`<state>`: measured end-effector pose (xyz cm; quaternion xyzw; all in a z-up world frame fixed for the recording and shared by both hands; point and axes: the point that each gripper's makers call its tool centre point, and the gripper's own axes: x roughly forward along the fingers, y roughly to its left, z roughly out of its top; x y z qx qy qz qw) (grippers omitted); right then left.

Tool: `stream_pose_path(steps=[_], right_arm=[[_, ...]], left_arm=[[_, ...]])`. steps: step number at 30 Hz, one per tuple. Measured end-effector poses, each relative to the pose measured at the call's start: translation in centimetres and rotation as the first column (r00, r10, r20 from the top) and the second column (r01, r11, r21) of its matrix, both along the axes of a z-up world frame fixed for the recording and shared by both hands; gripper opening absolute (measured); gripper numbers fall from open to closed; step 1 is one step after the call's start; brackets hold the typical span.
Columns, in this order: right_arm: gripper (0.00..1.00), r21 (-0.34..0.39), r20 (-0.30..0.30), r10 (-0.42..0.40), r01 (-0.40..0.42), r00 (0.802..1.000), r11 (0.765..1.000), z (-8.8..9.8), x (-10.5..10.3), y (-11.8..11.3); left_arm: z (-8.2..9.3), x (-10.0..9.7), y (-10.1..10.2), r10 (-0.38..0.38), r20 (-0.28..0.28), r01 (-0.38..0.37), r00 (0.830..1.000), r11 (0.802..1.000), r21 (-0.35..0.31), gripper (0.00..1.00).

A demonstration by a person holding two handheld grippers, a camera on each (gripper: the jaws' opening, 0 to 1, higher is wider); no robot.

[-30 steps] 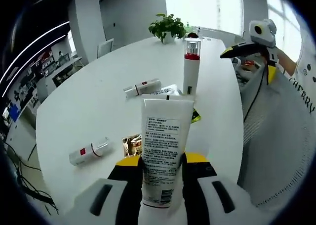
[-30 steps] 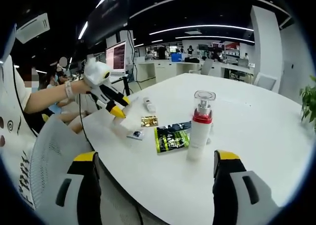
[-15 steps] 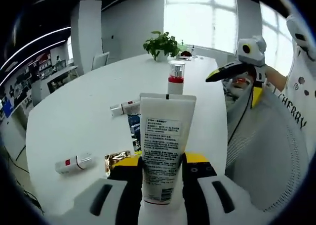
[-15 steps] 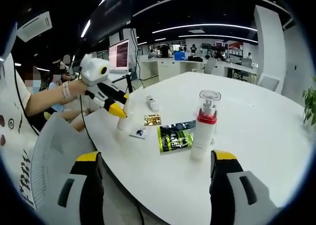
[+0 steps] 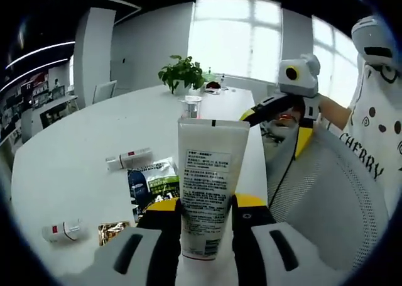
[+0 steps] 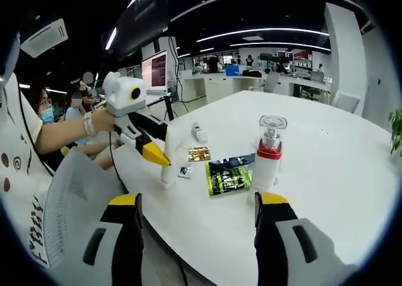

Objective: Arrange the skincare products in the storage area until every visible bottle or jar stands upright without overlapping.

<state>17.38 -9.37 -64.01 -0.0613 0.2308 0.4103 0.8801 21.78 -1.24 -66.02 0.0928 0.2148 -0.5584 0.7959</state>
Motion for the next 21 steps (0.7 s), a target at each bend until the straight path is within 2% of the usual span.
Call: stream_pose_path(steps=[6,10,14,21], right_arm=[[0.60,0.035,0.005,0.006,-0.006,1.000,0.999,0.8,0.5,0.3],[0.51,0.031,0.040,0.014,-0.015,0.999,0.999,1.5,1.1,0.0],[0.48,0.045,0.058,-0.003,0.000,0.998,0.999,2.1,2.5,-0.5],[0.46,0.013,0.098,0.024,-0.025,0.995,1.000,2.4,3.8,-0.2]], left_arm=[[0.5,-0.1,-1.6,-0.047,0.012,0.047,0.999,0.998,-0.035,0.27],[0.9,-0.3,-2.5,-0.071,0.017,0.072,0.997,0.996,-0.060,0.27],[1.0,-0.8,-3.5,-0.100,0.025,0.101,0.995,0.992,-0.070,0.27],[1.2,-1.3,-4.9,-0.139,0.038,0.142,0.990,0.986,-0.085,0.27]])
